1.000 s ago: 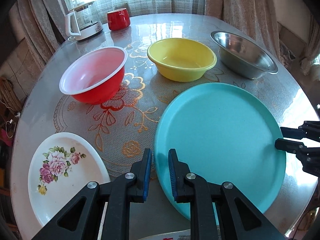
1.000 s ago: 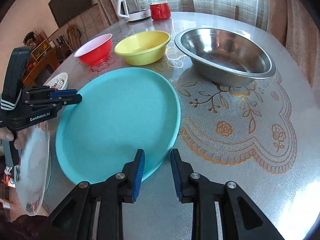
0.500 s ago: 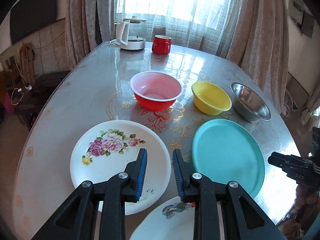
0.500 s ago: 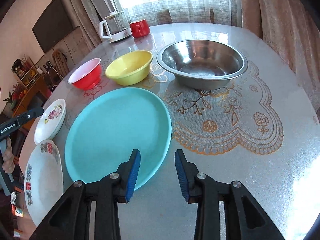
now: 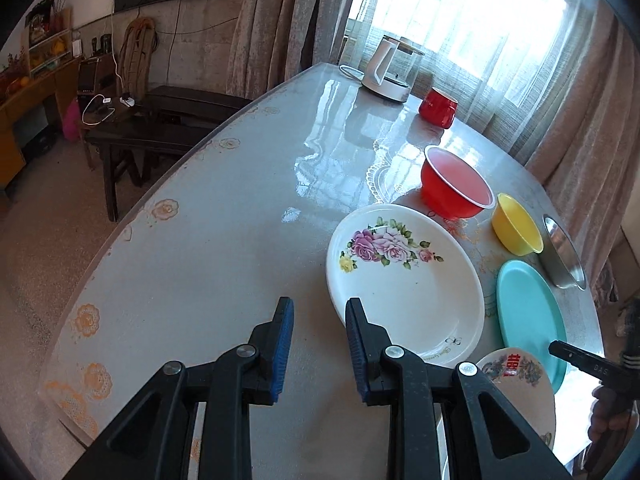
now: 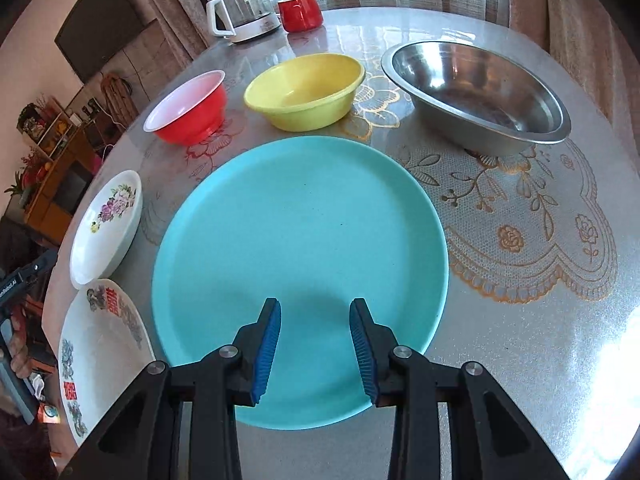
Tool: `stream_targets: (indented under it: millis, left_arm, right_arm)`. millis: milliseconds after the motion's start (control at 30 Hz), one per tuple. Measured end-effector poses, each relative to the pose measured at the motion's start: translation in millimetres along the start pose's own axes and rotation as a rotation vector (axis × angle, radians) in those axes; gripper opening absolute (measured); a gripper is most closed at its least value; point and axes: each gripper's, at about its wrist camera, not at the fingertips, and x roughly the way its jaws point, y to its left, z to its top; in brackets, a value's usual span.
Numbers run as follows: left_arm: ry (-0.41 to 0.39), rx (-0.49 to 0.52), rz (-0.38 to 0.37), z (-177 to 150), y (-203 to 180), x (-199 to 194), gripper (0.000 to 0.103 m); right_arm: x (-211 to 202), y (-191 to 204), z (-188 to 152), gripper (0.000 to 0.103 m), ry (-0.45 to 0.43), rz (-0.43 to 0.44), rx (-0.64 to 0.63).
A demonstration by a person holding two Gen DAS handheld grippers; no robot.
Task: Organize plates and bowls
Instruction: 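Close the left tool on the rose plate rim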
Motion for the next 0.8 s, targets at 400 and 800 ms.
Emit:
stream_targets:
  millis: [400,800]
  left_arm:
    - [0.033,0.048,-0.053,4.7,-8.6,28.3,0.027]
    - [0.062,0.064,-0.053,14.8,-14.1,44.5,0.028]
  right_arm:
    - [12.8,39.8,25.4,0.036,0.028,0.045,-0.039]
    - [38.2,120.3,57.8,0.036,0.068,0.378,-0.106]
